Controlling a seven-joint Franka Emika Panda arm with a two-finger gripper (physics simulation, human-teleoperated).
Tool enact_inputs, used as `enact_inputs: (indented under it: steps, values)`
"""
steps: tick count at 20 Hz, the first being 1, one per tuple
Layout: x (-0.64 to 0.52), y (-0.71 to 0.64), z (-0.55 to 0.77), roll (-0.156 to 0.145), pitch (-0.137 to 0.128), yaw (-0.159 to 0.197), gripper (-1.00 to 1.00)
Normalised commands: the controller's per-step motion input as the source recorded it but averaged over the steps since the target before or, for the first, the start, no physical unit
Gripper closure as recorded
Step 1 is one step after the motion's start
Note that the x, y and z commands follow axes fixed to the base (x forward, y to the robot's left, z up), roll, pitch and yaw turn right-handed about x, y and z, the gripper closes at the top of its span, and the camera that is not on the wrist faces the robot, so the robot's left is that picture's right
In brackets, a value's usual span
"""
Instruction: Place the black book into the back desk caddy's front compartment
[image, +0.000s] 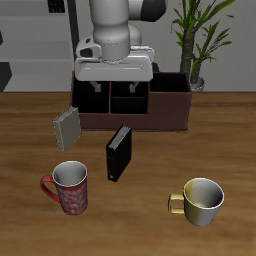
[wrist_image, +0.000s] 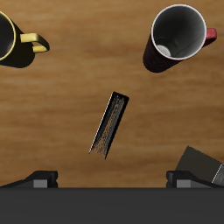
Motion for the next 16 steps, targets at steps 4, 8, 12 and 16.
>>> enact_inputs:
  steps: [4, 8, 12, 16]
  values:
    - [0.26, -0.21, -0.11, -0.016, -0.043, -0.030, -1.00]
    - [0.15, -0.12, -0.11, 0.001, -0.010, -0.045, -1.00]
    - [0.18, -0.10, -0.25, 0.002, -0.030, -0.013, -1.00]
    - [0.11, 0.03, -0.28, 0.020, -0.028, -0.089, -1.00]
